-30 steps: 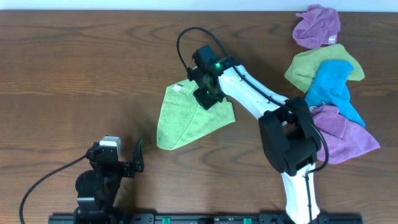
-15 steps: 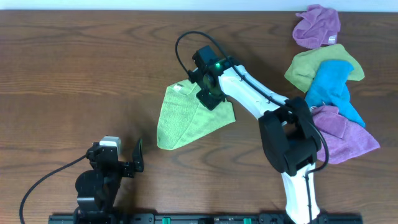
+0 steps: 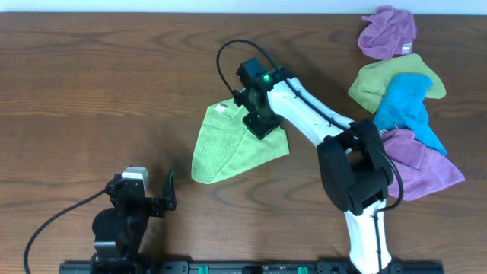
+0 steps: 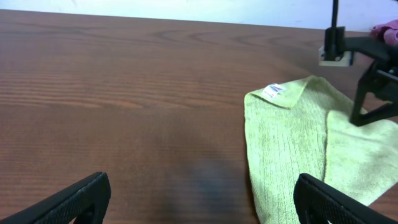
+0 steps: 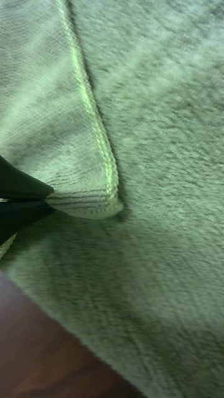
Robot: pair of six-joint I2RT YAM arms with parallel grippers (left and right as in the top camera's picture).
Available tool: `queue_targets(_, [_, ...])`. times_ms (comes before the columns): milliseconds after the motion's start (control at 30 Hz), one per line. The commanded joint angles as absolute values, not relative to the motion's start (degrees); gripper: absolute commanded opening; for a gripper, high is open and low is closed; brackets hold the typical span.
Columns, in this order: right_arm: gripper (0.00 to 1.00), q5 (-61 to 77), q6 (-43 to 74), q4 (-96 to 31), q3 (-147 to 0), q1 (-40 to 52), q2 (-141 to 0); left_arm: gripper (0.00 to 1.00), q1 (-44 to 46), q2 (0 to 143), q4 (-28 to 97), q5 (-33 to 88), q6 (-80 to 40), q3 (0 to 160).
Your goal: Fold the cloth
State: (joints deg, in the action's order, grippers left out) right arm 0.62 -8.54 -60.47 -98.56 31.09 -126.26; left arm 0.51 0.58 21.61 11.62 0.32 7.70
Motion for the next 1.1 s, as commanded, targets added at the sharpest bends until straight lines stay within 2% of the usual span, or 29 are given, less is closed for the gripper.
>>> queue_targets(0, [0.01, 1.2, -3.2, -63.4, -100.9, 31.4, -122.4, 0.95, 0.7, 0.3, 21.8, 11.8, 1.3, 6.5])
queue_targets(333, [0.01, 17.2, -0.2, -75.0, -101.0, 32.4, -121.2, 0.95, 0.7, 0.3, 21.8, 11.8, 1.3, 6.5])
queue_targets(533, [0.02, 17.4, -0.5, -80.9, -101.0, 36.3, -121.2, 0.95, 0.7, 0.3, 21.8, 11.8, 1.3, 6.5])
queue_targets(767, [0.01, 7.7, 1.1, -76.6, -103.7, 39.5, -120.3, 0.95, 0.7, 0.3, 21.8, 11.8, 1.3, 6.5])
queue_targets(1067, [0.01, -4.5, 1.2, -75.9, -129.4, 33.1, -119.9, 0.95, 0.7, 0.3, 21.8, 11.8, 1.3, 6.5])
